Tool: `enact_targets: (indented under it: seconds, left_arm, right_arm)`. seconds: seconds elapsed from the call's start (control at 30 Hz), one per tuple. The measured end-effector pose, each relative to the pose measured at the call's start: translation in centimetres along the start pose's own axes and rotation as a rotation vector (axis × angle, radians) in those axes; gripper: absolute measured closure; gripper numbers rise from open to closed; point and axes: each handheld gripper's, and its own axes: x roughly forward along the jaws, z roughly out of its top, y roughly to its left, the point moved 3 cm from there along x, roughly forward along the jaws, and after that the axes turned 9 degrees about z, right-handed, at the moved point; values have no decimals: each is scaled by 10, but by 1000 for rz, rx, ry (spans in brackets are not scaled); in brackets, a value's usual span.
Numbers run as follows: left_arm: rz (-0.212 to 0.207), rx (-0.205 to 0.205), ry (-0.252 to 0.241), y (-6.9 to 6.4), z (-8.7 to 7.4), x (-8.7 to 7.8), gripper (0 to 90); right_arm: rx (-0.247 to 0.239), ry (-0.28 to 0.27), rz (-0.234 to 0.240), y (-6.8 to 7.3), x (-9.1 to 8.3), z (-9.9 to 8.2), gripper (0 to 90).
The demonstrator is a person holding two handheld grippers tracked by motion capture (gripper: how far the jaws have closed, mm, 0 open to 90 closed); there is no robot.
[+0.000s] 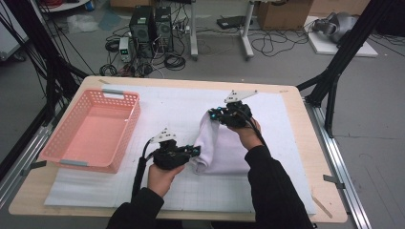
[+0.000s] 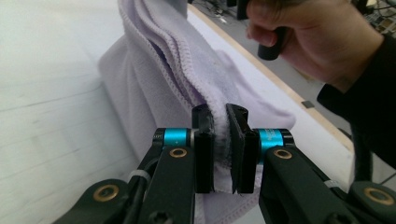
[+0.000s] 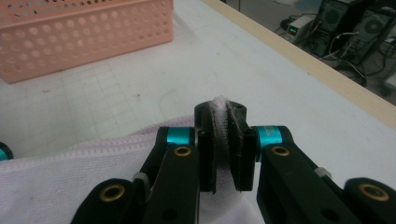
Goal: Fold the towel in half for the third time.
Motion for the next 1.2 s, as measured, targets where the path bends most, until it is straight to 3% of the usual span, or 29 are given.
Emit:
enact_targets:
  seconds: [0.27, 0.63, 1.0, 1.1, 1.2]
  left_arm:
    - [-28, 30, 30, -25, 2, 31, 814]
    - [-61, 74, 77, -59, 0, 77, 813]
    - [-59, 74, 111, -78, -11, 114, 797]
    - [-61, 63, 111, -78, -14, 119, 733]
    - [-75, 66, 93, -78, -12, 117, 531]
  right_arm:
    - [-1, 11, -46, -12, -22, -18, 834]
    - [38, 22, -101, -29, -49, -44, 834]
    - [78, 58, -159, -41, -66, -70, 832]
    - [84, 68, -173, -43, -66, -76, 831]
    - [90, 69, -182, -44, -68, -80, 830]
